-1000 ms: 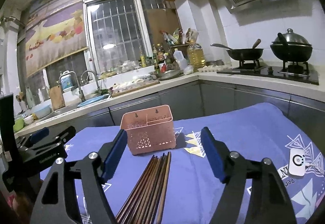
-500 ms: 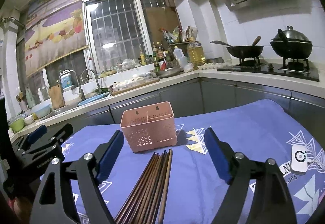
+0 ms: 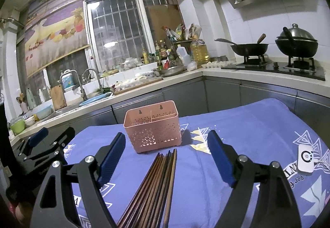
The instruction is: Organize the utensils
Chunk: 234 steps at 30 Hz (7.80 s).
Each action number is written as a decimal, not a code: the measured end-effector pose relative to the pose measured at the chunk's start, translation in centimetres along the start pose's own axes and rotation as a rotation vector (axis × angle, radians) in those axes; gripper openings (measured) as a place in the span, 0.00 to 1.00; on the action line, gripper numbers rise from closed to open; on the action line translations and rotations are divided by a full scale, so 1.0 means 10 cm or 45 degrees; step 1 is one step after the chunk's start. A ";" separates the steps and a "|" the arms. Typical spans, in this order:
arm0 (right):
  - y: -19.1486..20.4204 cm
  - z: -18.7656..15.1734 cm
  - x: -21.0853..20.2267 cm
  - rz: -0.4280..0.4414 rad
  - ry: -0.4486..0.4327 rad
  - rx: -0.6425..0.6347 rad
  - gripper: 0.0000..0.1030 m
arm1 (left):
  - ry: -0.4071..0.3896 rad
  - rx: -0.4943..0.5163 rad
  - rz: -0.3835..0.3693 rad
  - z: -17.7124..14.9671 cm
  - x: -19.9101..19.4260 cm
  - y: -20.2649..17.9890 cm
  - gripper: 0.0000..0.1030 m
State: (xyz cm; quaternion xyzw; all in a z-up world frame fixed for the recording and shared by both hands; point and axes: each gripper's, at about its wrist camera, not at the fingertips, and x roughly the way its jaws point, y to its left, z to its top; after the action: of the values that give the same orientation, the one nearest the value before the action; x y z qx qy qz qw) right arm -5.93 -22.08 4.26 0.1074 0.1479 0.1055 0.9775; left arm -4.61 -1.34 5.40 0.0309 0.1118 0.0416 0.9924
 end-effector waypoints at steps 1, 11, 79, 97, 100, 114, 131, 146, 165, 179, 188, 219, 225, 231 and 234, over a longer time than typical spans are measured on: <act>0.00 0.00 0.00 0.002 0.001 -0.002 0.79 | 0.006 0.001 0.000 0.00 0.01 0.00 0.94; 0.01 -0.05 0.04 0.012 0.018 0.003 0.79 | 0.037 -0.018 -0.018 -0.02 0.06 -0.01 0.94; -0.12 -0.59 0.58 0.053 0.433 0.004 0.33 | 0.552 0.075 -0.283 -0.70 0.71 -0.18 0.59; 0.05 -1.04 0.84 0.052 0.672 -0.192 0.31 | 0.821 0.093 -0.470 -1.19 0.98 -0.43 0.43; 0.06 -1.08 0.87 0.028 0.682 -0.225 0.31 | 0.824 0.090 -0.461 -1.18 1.00 -0.42 0.43; -0.01 -1.10 0.90 -0.016 0.684 -0.265 0.29 | 0.793 0.213 -0.391 -1.18 0.98 -0.59 0.25; -0.20 -0.80 1.49 -0.011 0.788 -0.271 0.29 | 0.818 0.336 -0.317 -0.97 1.46 -0.55 0.31; -0.36 -0.38 2.11 0.229 0.891 -0.129 0.06 | 0.776 0.368 -0.533 -0.66 1.80 -0.82 0.05; 0.07 1.64 1.35 0.645 0.142 0.016 0.06 | 0.091 -0.044 -0.638 1.55 0.93 0.08 0.05; 0.23 1.51 2.45 0.443 0.177 -0.077 0.06 | 0.127 0.052 -0.471 1.50 1.85 -0.04 0.05; 0.21 1.07 2.52 0.439 0.297 -0.051 0.07 | 0.430 0.023 -0.499 0.86 2.34 -0.16 0.13; -0.30 -0.84 0.89 0.171 0.685 0.109 0.25 | 0.802 0.040 -0.587 -0.84 1.02 -0.41 0.23; -0.02 -1.02 0.91 0.165 0.758 -0.070 0.25 | 0.890 0.119 -0.556 -1.15 1.01 -0.57 0.23; -0.02 -1.07 0.88 0.059 0.736 -0.196 0.25 | 0.871 0.151 -0.509 -1.17 1.02 -0.60 0.23; -0.02 -1.07 0.88 0.065 0.739 -0.192 0.25 | 0.847 0.211 -0.476 -1.16 1.03 -0.66 0.23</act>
State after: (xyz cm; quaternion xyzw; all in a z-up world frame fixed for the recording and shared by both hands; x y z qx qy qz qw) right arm -0.99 -18.26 -8.12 0.0035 0.4100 0.1669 0.8967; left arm 3.30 -6.42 -8.62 0.0750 0.4342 -0.1413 0.8865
